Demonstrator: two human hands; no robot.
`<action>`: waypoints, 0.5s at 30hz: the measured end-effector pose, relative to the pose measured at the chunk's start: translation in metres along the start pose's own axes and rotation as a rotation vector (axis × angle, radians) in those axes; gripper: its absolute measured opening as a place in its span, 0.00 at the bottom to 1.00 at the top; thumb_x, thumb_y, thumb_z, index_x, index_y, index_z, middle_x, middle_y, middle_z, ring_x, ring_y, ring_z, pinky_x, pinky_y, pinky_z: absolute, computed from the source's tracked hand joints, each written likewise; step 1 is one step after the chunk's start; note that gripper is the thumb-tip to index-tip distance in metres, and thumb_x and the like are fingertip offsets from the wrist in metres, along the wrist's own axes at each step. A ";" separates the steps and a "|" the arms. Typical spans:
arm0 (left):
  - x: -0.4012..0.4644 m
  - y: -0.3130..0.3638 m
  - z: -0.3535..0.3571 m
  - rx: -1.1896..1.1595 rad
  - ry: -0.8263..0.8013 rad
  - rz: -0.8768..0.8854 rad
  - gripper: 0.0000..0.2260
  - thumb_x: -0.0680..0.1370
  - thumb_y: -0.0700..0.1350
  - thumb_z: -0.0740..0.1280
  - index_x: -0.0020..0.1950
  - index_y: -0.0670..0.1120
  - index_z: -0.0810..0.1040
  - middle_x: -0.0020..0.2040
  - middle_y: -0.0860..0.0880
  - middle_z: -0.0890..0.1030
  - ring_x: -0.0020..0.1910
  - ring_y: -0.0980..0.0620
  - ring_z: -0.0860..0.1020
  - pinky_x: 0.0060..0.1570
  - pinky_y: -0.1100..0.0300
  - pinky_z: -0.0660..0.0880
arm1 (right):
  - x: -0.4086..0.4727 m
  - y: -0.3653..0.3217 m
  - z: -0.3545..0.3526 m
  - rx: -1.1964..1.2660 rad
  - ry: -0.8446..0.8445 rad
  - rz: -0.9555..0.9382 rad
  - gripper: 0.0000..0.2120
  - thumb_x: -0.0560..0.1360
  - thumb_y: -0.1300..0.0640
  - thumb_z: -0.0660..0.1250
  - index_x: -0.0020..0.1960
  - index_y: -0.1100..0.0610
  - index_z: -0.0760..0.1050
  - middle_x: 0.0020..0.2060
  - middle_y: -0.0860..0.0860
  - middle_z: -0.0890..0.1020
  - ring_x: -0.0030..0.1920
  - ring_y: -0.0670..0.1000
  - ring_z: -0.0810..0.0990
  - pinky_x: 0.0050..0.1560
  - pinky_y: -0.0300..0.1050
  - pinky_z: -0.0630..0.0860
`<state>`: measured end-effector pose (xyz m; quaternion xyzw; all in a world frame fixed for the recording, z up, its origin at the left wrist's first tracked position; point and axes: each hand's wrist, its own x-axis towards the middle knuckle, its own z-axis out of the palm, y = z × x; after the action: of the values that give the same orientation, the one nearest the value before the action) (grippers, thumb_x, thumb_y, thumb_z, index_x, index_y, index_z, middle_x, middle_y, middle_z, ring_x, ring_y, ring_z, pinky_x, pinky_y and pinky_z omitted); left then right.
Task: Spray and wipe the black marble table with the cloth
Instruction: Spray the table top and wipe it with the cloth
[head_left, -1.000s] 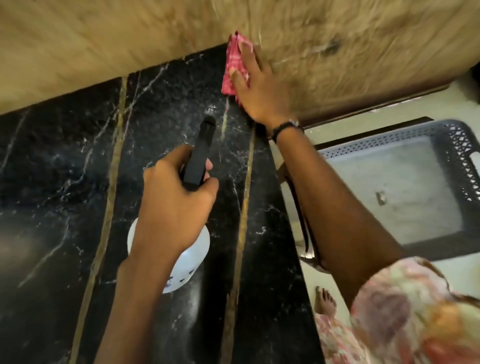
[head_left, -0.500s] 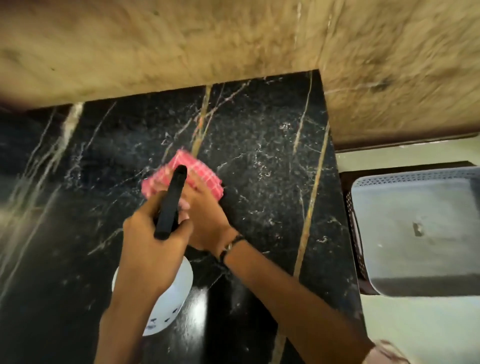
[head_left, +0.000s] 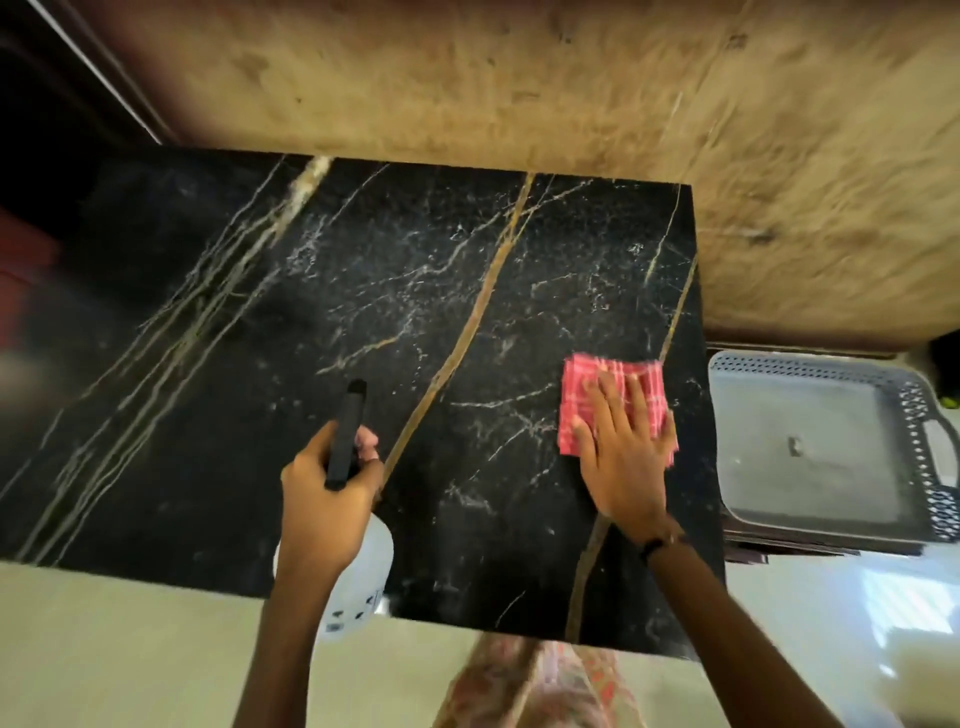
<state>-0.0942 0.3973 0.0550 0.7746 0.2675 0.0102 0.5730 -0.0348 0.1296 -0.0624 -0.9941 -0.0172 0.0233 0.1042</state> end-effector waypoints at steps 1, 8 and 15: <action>-0.007 -0.010 -0.013 -0.017 0.021 0.002 0.06 0.74 0.33 0.66 0.44 0.42 0.78 0.37 0.42 0.77 0.31 0.45 0.71 0.40 0.50 0.69 | -0.028 -0.006 0.003 -0.002 0.009 -0.006 0.26 0.80 0.43 0.47 0.74 0.51 0.65 0.74 0.50 0.65 0.75 0.55 0.58 0.68 0.70 0.58; -0.047 -0.054 -0.107 -0.070 0.123 -0.001 0.06 0.74 0.32 0.65 0.45 0.42 0.77 0.38 0.43 0.76 0.34 0.45 0.71 0.38 0.51 0.68 | -0.167 -0.092 0.027 0.049 -0.067 -0.081 0.26 0.81 0.42 0.42 0.73 0.50 0.64 0.74 0.51 0.64 0.76 0.56 0.55 0.70 0.69 0.52; -0.027 -0.075 -0.204 -0.200 0.244 -0.086 0.07 0.75 0.31 0.64 0.46 0.41 0.76 0.34 0.45 0.75 0.21 0.58 0.69 0.21 0.67 0.67 | -0.155 -0.231 0.047 0.049 -0.195 -0.184 0.27 0.82 0.42 0.40 0.72 0.48 0.66 0.71 0.51 0.70 0.74 0.58 0.60 0.69 0.69 0.52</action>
<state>-0.2137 0.5809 0.0656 0.6944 0.3658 0.1061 0.6106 -0.1988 0.3585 -0.0534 -0.9786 -0.1178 0.1104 0.1279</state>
